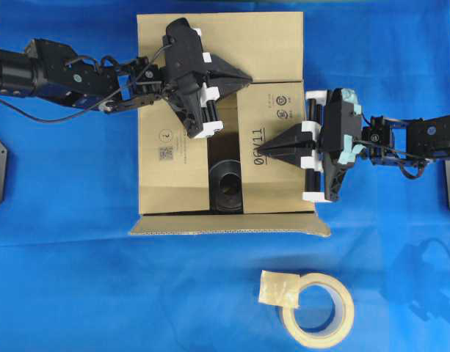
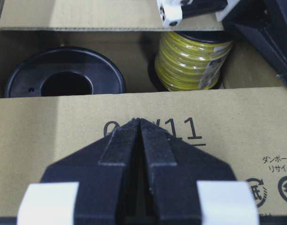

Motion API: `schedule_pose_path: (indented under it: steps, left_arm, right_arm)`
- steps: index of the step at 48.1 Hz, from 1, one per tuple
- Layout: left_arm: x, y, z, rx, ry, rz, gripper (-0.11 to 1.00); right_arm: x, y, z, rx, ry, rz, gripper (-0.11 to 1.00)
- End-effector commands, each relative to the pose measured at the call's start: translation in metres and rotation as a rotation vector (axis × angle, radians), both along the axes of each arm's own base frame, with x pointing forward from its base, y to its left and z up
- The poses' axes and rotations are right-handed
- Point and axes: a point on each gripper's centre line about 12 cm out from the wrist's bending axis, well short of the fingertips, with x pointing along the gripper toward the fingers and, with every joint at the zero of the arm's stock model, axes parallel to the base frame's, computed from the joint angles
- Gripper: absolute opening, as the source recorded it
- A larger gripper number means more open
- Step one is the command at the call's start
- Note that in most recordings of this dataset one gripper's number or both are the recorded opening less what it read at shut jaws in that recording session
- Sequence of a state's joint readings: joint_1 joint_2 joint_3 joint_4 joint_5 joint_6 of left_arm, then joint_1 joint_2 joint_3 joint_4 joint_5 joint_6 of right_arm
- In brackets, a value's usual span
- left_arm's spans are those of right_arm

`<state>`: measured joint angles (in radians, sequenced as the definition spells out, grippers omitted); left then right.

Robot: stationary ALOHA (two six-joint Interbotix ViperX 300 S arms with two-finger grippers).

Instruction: Close the cardboard box.

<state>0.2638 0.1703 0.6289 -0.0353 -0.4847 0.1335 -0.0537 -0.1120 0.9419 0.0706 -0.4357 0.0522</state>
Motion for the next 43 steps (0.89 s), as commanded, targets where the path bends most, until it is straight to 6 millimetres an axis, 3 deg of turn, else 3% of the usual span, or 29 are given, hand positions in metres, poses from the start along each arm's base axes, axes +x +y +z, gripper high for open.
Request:
schedule_pose_path:
  steps: [1,18,32,43]
  left_arm:
    - [0.003,0.002,0.007,0.009,-0.021,0.002,0.00]
    - [0.002,0.002,0.003,0.003,-0.006,0.002,0.00]
    - [0.002,0.002,0.002,0.000,0.002,0.002,0.00]
    - [0.001,0.002,0.001,-0.002,0.011,0.003,0.00]
  right_arm:
    - [0.005,0.002,0.010,0.001,-0.037,0.003,0.00]
    - [0.005,0.002,0.016,0.002,-0.048,0.002,0.00]
    - [-0.016,0.010,0.073,0.007,-0.139,0.029,0.00]
    - [-0.046,0.053,0.119,0.024,-0.266,0.175,0.00]
